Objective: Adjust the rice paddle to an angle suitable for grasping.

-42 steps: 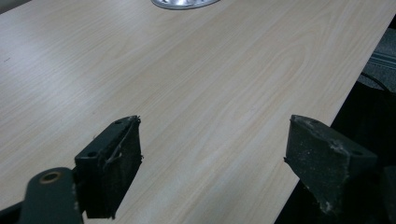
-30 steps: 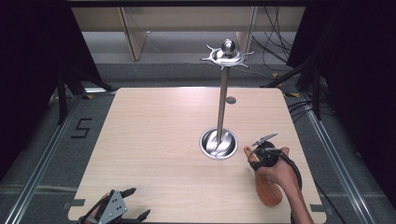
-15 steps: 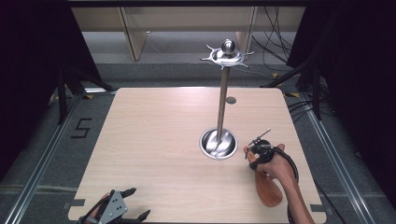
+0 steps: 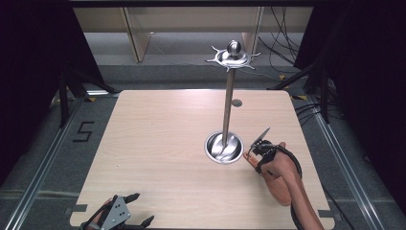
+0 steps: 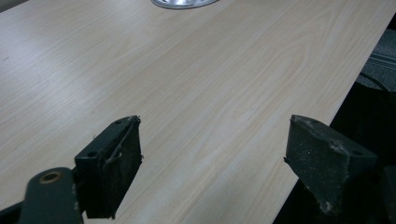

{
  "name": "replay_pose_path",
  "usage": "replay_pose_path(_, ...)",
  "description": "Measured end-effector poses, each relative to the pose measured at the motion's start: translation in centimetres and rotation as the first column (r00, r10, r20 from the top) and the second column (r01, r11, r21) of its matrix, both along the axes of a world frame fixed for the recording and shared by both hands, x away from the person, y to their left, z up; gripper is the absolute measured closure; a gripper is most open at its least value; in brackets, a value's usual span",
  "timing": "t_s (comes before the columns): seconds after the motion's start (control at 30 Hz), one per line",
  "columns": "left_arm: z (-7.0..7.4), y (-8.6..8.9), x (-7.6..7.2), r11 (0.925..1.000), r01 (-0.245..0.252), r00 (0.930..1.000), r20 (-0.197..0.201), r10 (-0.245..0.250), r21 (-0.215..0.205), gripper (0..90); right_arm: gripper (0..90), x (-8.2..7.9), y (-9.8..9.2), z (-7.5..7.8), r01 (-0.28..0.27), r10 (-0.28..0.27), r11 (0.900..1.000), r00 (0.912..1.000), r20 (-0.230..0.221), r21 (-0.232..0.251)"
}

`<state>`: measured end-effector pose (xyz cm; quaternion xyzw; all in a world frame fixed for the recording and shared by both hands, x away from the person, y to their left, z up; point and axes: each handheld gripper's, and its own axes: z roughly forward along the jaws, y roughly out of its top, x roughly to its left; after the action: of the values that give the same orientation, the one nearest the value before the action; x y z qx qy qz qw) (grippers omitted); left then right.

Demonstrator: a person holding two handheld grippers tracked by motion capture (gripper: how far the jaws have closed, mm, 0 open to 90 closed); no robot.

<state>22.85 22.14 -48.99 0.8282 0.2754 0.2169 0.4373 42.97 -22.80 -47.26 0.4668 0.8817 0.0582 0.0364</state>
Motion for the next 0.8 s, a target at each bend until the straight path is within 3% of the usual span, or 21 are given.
replay_pose_path(0.07, 0.0, 0.0, 0.0, 1.0, 0.0, 1.0, 0.0, 0.0, 0.005, 17.7, 66.3, 0.0, 0.0, 0.0, 0.0, 0.0, 1.0, 1.0, -0.003, 0.004)
replay_pose_path(0.1, 0.0, 0.0, 0.0, 1.0, -0.001, 1.0, -0.006, 0.001, 0.005, 17.7, 66.3, 0.2, -0.2, 0.0, -0.051, 0.051, 0.999, 0.9985, 0.017, -0.008)
replay_pose_path(0.23, 0.0, 0.1, 0.1, 1.0, 0.001, 1.0, -0.009, -0.001, 0.006, 17.7, 66.3, 0.0, -0.1, -0.1, -0.074, 0.074, 0.997, 0.9969, 0.027, -0.02)
replay_pose_path(0.27, 0.1, 0.1, 0.2, 0.9998, 0.011, 0.9999, 0.013, -0.011, 0.019, 17.7, 66.3, 0.0, -0.1, 0.0, -0.077, 0.078, 0.997, 0.9968, 0.021, -0.019)
replay_pose_path(0.3, 0.1, 0.1, 0.1, 1.0, 0.001, 0.9999, -0.017, -0.001, 0.0, 17.7, 66.4, -0.1, -0.3, 0.1, -0.087, 0.088, 0.996, 0.9955, 0.036, -0.023)
replay_pose_path(0.37, 0.0, 0.0, 0.0, 1.0, -0.001, 0.9999, -0.014, 0.001, -0.007, 17.7, 66.4, -0.3, -0.4, 0.1, -0.082, 0.083, 0.996, 0.9948, 0.059, -0.022)
replay_pose_path(0.53, 0.0, 0.0, 0.0, 1.0, -0.001, 0.9999, -0.016, 0.001, -0.003, 17.7, 66.4, -1.0, -1.0, 1.1, -0.085, 0.082, 0.996, 0.9899, 0.116, 0.023)
replay_pose_path(0.6, 0.1, 0.1, 0.2, 0.9998, 0.009, 0.9999, 0.01, -0.009, 0.015, 17.7, 66.4, -1.4, -1.2, 1.6, -0.078, 0.072, 0.996, 0.9883, 0.135, 0.044)
replay_pose_path(0.67, 0.1, 0.1, 0.1, 1.0, 0.001, 0.9999, -0.013, -0.001, 0.008, 17.7, 66.4, -1.7, -1.5, 2.0, -0.093, 0.081, 0.994, 0.982, 0.171, 0.064)
replay_pose_path(0.73, 0.0, 0.1, 0.1, 0.9999, -0.01, 0.9998, -0.015, 0.01, -0.008, 17.7, 66.3, -2.1, -1.5, 2.3, -0.073, 0.06, 0.995, 0.9839, 0.168, 0.073)
replay_pose_path(0.77, 0.0, 0.1, 0.1, 0.9999, -0.011, 0.9998, -0.013, 0.011, -0.008, 17.7, 66.4, -2.5, -2.0, 2.7, -0.083, 0.06, 0.991, 0.9771, 0.204, 0.103)
replay_pose_path(0.8, 0.0, 0.2, 0.1, 1.0, -0.007, 0.9998, -0.017, 0.007, -0.001, 17.7, 66.4, -2.7, -2.1, 2.9, -0.076, 0.051, 0.99, 0.9767, 0.209, 0.116)
